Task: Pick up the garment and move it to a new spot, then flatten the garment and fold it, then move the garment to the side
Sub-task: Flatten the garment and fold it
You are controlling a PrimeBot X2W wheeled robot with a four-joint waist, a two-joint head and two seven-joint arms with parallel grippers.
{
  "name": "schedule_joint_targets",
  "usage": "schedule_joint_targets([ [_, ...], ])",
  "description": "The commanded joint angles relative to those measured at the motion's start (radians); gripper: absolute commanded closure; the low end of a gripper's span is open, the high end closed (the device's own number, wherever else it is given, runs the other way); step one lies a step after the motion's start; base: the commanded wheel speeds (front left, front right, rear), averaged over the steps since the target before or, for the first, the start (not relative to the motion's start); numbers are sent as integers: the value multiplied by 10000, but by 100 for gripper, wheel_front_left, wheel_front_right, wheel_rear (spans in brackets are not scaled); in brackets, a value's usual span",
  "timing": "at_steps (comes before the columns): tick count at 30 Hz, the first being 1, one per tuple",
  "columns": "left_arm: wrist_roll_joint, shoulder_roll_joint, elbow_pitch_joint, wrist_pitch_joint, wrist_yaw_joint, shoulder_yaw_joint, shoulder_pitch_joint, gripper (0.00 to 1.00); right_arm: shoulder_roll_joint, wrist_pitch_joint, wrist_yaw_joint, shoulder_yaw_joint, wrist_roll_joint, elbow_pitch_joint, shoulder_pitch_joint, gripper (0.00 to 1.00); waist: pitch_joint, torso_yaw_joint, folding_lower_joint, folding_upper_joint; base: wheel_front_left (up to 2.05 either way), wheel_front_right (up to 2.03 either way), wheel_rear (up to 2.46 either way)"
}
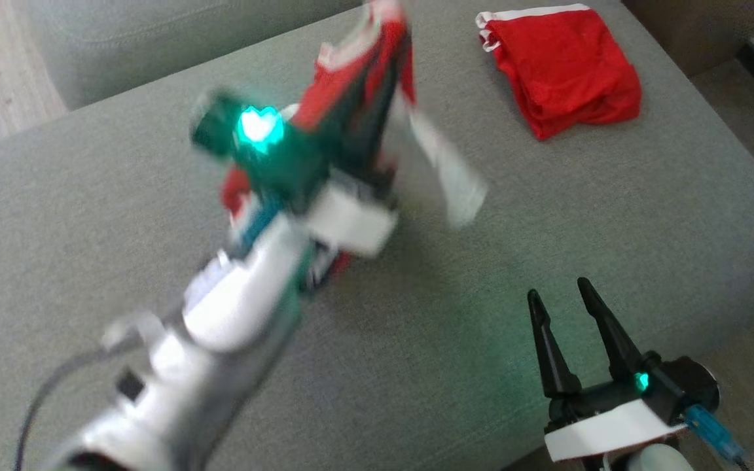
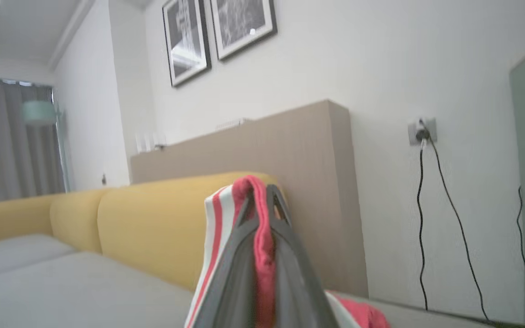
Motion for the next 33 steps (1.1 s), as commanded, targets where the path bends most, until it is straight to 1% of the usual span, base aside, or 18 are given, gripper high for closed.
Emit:
schedule_joint_targets([
  [1,-233,21,-316,-70,-150,527,-1216,100,-64,-40,-9,237,51,-337,-252,0,-62,-45,0,0,0,0,0],
  [3,-441,21,-188,-70,-338,757,-2319,100,-64,-40,-9,210,58,-361,-226,0,-93,-27,0,0,0,0,0],
  [6,-716,22,-75,-71,-460,1210,-3881,100,-64,-40,-9,117,66,-404,-212,0,-89,105,0,0,0,0,0],
  [9,-744,122,36,-71,-360,1799,-4998,100,-64,-40,-9,51,59,-448,-246,0,-76,348,0,0,0,0,0],
  [12,-928,487,370,-56,-193,2379,-5141,100,-64,-40,-9,-38,82,-515,-279,0,-127,605,0,0,0,0,0],
  [15,-1489,831,723,195,-61,2852,-4044,100,-64,-40,-9,-157,80,-517,-225,0,-215,895,0,0,0,0,0],
  [16,-1685,945,800,326,-28,2955,-3440,100,-64,-40,-9,-173,67,-514,-198,0,-234,1008,0,0,0,0,0],
  [19,-2419,1174,1016,759,-113,3140,-1202,100,-64,-40,-9,-233,10,-533,-112,0,-233,1359,0,0,0,0,0],
  [21,-2645,1394,1164,878,-234,3088,178,100,-64,-40,-9,-250,-68,-547,-108,0,-161,1563,0,0,0,0,0],
  [22,-2645,1394,1164,878,-234,3088,178,100,-64,-40,-9,-250,-68,-547,-108,0,-161,1563,0,0,0,0,0],
  [25,-2896,1636,1486,669,-295,3182,1689,100,-64,-40,-9,-331,-188,-584,-190,0,-36,1801,0,0,0,0,0],
  [29,-3024,1706,1912,244,-189,3430,2650,100,-64,-40,-9,-448,-329,-590,-262,0,94,2014,0,0,0,0,0],
  [30,-2999,1684,1967,160,-153,3467,2778,87,-64,-40,-9,-472,-362,-584,-263,0,116,2063,0,0,0,0,0],
  [31,-2889,1671,1979,82,-92,3473,2869,18,-64,-40,-9,-498,-385,-577,-250,0,138,2124,0,0,0,0,0],
  [32,-2749,1639,1952,19,-15,3479,2947,0,-64,-40,-9,-512,-411,-564,-228,0,150,2191,0,0,0,0,0],
  [33,-2592,1587,1896,-23,75,3485,3029,0,-64,-40,-9,-524,-436,-550,-200,0,164,2262,0,0,0,0,0],
])
